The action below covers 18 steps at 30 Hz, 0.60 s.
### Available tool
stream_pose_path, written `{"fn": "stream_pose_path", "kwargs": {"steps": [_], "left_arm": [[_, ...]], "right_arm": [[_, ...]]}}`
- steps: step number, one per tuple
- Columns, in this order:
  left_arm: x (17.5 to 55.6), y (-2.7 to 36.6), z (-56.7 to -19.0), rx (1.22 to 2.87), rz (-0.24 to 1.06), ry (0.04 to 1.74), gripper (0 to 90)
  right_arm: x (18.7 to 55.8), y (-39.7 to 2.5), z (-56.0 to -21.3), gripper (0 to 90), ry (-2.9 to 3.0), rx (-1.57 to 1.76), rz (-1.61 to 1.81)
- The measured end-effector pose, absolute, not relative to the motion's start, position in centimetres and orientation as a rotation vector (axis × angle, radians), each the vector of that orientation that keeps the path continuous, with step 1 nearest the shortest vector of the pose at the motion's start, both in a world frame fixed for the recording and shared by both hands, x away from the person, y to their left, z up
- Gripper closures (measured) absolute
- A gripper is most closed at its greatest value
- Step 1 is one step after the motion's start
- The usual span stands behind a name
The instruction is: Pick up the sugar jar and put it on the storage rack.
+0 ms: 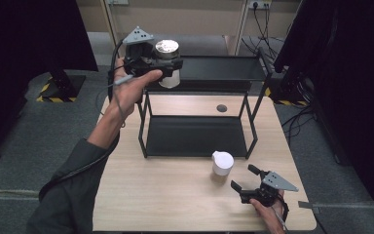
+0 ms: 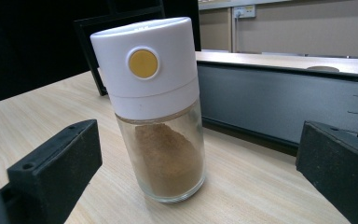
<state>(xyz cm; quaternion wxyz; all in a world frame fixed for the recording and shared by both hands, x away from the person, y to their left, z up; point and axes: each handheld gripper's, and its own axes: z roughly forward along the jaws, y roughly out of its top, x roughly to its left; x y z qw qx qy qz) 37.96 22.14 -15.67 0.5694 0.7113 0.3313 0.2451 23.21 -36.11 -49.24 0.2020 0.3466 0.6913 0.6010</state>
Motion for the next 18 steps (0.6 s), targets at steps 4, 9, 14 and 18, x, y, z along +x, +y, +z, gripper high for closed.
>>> {"fn": "stream_pose_path", "kwargs": {"steps": [4, 9, 14, 18], "left_arm": [[38.6, 21.7, -15.6, 1.665, 0.606, 0.802, 31.6], [39.4, 21.1, -15.5, 1.646, 0.627, 0.831, 31.5], [40.2, 20.3, -15.4, 1.644, 0.654, 0.864, 31.5], [40.7, 19.9, -15.5, 1.639, 0.665, 0.888, 31.5]], "right_arm": [[23.2, -36.1, -49.2, 0.4, 1.932, 0.967, 1.679], [23.2, -36.1, -49.2, 0.4, 1.934, 0.967, 1.680], [23.2, -36.1, -49.2, 0.4, 1.936, 0.962, 1.680], [23.2, -36.1, -49.2, 0.4, 1.934, 0.959, 1.683]]}}
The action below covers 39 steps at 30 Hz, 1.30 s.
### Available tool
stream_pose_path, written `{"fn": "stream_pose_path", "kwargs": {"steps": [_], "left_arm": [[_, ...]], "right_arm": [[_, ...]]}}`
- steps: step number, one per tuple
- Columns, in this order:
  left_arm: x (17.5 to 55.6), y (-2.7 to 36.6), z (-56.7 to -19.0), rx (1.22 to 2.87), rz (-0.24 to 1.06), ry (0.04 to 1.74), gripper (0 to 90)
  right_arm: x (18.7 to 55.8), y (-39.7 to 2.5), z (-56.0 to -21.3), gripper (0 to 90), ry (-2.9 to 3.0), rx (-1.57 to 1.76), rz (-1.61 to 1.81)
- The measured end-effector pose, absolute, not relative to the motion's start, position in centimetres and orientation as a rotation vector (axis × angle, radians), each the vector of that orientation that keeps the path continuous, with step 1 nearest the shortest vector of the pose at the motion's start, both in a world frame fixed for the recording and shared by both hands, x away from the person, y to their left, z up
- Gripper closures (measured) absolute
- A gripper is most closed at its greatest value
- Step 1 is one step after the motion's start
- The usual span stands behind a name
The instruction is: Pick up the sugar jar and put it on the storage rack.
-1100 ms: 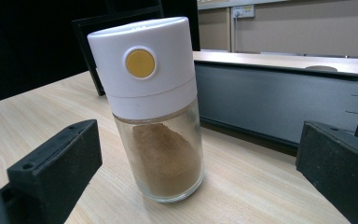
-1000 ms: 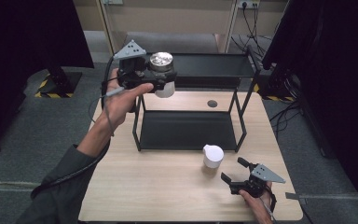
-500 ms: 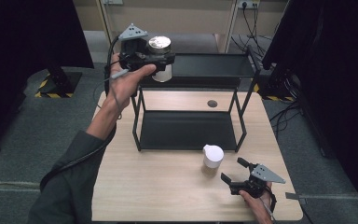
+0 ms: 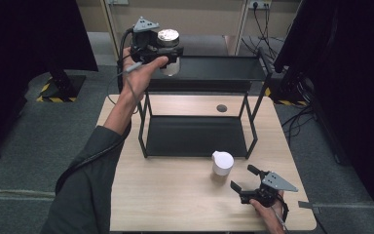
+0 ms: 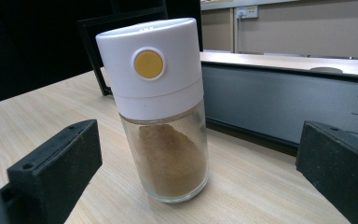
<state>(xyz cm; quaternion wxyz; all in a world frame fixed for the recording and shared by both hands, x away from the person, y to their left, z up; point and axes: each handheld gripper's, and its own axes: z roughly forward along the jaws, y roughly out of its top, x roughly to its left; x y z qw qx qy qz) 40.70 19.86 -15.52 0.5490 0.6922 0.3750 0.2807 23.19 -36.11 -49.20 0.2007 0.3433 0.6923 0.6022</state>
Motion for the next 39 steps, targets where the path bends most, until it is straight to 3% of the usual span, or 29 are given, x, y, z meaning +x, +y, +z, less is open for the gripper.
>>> {"fn": "stream_pose_path", "kwargs": {"steps": [39], "left_arm": [[42.8, 19.1, -18.1, 1.607, 0.753, 0.965, 31.3]], "right_arm": [[23.2, -36.1, -49.2, 0.4, 1.938, 0.952, 1.688]]}}
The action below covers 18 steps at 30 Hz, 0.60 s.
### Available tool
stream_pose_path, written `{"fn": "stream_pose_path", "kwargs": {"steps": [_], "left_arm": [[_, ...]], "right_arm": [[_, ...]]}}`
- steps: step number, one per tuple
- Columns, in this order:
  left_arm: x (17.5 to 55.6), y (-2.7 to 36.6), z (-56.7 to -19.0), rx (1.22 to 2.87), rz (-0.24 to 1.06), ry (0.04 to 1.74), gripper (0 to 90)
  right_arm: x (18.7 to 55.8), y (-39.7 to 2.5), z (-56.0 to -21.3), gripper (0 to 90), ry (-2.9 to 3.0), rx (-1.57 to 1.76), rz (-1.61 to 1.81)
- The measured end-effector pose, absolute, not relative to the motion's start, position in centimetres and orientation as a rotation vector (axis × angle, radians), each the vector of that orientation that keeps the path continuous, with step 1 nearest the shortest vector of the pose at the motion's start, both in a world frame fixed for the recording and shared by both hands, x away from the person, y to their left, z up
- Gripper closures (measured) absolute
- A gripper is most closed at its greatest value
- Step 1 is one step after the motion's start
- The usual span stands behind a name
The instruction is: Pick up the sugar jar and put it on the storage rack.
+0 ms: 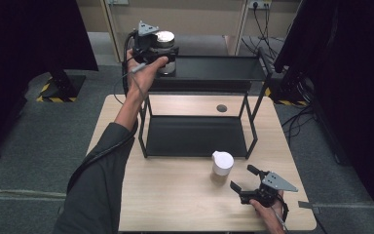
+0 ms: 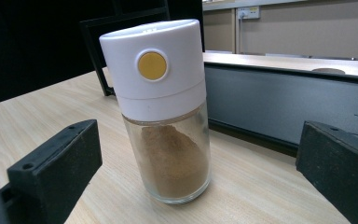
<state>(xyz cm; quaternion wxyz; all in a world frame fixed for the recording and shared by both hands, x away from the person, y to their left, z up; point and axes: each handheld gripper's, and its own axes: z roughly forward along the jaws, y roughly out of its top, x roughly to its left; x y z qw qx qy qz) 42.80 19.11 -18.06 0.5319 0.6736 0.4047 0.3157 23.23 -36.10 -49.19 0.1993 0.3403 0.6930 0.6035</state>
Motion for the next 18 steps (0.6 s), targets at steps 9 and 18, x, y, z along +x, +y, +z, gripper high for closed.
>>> {"fn": "stream_pose_path", "kwargs": {"steps": [9, 18], "left_arm": [[42.57, 18.82, -17.85, 1.603, 0.751, 0.990, 11.5], [42.24, 18.83, -17.99, 1.575, 0.754, 1.031, 1.0]], "right_arm": [[23.24, -36.05, -49.22, 0.4, 1.939, 0.952, 1.688], [23.25, -36.02, -49.21, 0.4, 1.941, 0.952, 1.685]]}}
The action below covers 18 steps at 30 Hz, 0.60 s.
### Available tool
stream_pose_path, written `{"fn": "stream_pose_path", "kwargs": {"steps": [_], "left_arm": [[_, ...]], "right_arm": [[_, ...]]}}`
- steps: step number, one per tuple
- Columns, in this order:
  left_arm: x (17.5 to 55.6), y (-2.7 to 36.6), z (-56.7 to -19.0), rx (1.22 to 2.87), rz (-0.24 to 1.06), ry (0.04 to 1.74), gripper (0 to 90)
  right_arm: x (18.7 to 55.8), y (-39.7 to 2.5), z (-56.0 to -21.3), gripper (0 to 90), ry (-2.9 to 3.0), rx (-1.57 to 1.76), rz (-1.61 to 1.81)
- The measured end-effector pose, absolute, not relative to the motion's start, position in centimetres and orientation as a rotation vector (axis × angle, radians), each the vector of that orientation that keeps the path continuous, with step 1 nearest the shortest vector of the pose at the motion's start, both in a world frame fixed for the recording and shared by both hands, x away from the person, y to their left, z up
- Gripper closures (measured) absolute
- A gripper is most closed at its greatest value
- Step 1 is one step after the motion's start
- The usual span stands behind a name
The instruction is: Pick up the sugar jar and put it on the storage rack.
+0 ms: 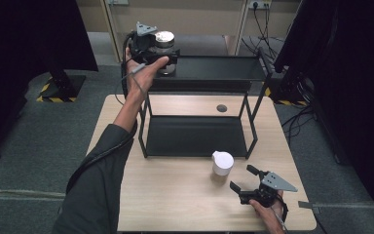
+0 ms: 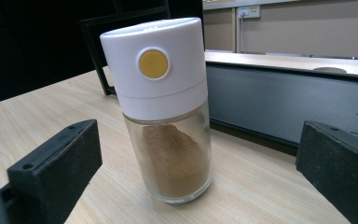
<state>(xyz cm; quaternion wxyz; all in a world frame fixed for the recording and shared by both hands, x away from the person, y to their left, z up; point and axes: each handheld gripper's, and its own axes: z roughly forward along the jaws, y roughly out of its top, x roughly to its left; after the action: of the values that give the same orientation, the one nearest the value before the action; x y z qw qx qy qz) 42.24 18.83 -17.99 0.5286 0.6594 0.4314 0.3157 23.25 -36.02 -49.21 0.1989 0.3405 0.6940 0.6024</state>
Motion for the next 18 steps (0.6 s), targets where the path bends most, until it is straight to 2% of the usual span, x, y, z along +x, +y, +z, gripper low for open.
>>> {"fn": "stream_pose_path", "kwargs": {"steps": [18], "left_arm": [[40.0, 20.1, -18.6, 1.547, 0.726, 0.998, 0.4]], "right_arm": [[23.2, -36.0, -49.2, 0.4, 1.942, 0.950, 1.684]]}}
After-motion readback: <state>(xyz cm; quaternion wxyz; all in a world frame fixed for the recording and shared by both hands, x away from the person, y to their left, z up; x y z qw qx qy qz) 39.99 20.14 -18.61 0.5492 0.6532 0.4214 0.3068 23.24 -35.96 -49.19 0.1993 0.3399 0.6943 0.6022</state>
